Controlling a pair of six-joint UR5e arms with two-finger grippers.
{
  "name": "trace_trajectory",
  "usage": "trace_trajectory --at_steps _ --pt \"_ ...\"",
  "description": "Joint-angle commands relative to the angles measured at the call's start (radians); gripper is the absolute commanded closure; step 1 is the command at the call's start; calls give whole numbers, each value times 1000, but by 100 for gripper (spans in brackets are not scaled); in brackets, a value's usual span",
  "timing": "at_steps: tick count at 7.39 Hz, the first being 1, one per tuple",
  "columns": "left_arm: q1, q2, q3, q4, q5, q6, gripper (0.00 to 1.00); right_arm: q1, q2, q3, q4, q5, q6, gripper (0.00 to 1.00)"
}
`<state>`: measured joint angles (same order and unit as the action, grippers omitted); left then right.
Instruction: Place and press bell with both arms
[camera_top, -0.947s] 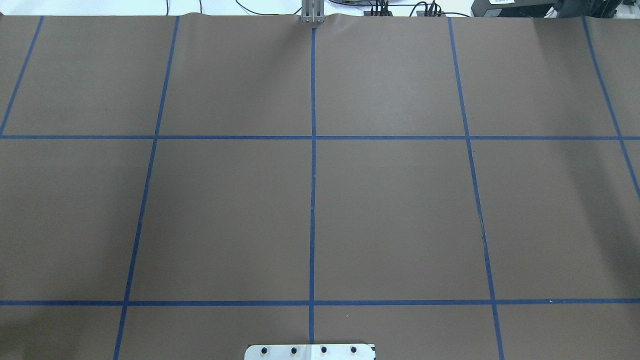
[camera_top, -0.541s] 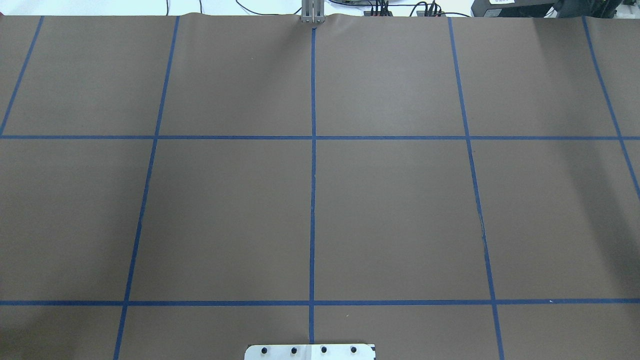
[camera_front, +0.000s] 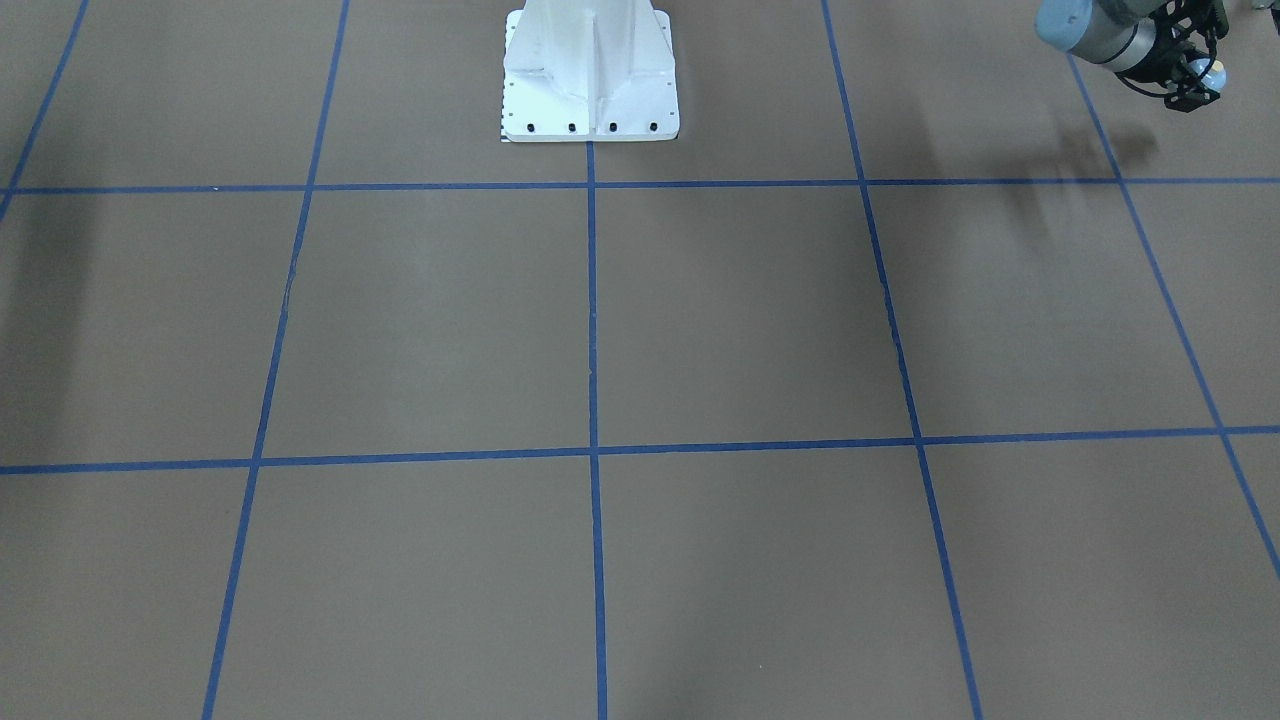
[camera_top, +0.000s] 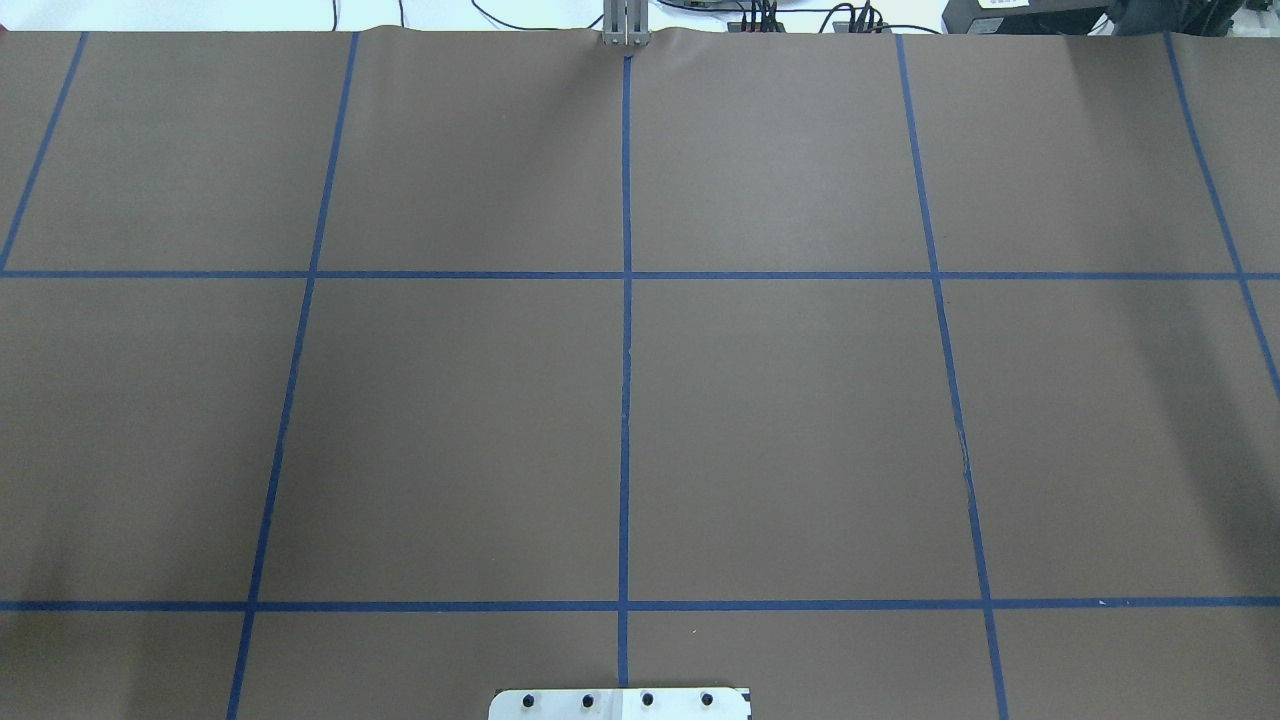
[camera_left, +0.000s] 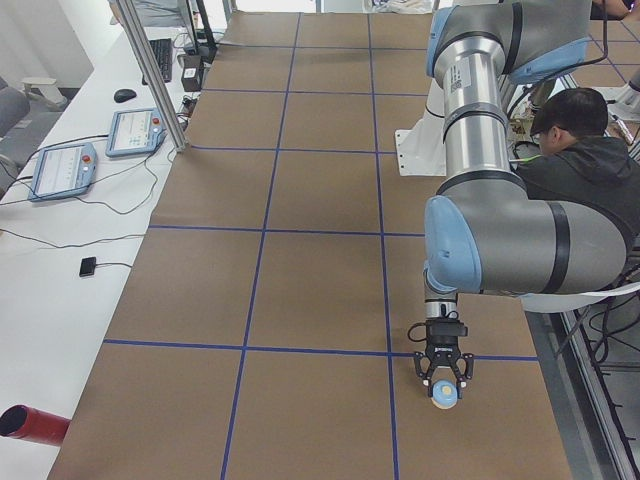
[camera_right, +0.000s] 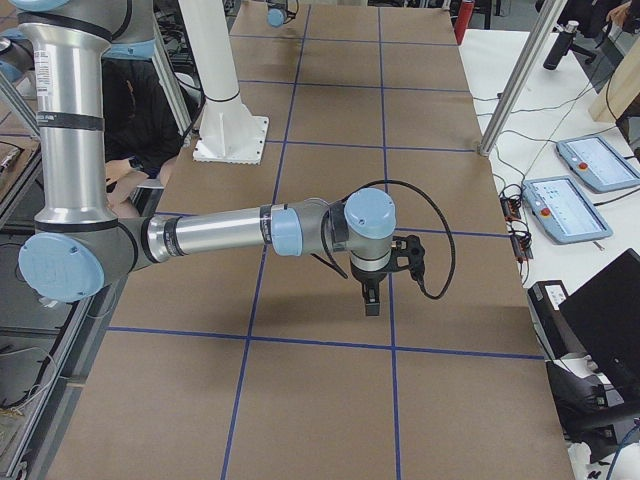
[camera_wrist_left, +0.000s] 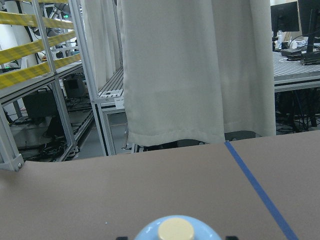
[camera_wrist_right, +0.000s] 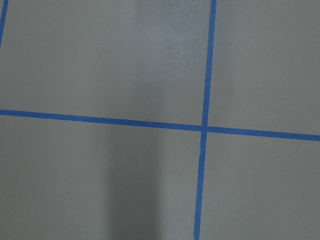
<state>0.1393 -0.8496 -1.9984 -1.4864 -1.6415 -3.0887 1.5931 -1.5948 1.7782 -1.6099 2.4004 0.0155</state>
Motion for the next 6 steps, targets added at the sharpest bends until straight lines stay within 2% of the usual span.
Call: trace_trajectory --at_steps 1,2,3,4,5,6 --pt "-115 21 -91 31 -70 179 100 -1 -5 10 -1 0 3 1" --pt "-209 6 -115 79 -63 326 100 -1 -5 12 -4 0 6 1" --pt "-306 -30 -120 83 -10 435 100 -1 -5 12 -4 0 6 1" --pt "-434 -110 -120 89 61 563 100 -1 -5 10 -2 0 6 1" --pt "-587 -235 -115 171 106 729 100 -1 -5 9 -2 -1 6 1" --pt "-713 -425 -100 261 231 892 100 -1 -7 10 -1 -1 6 1"
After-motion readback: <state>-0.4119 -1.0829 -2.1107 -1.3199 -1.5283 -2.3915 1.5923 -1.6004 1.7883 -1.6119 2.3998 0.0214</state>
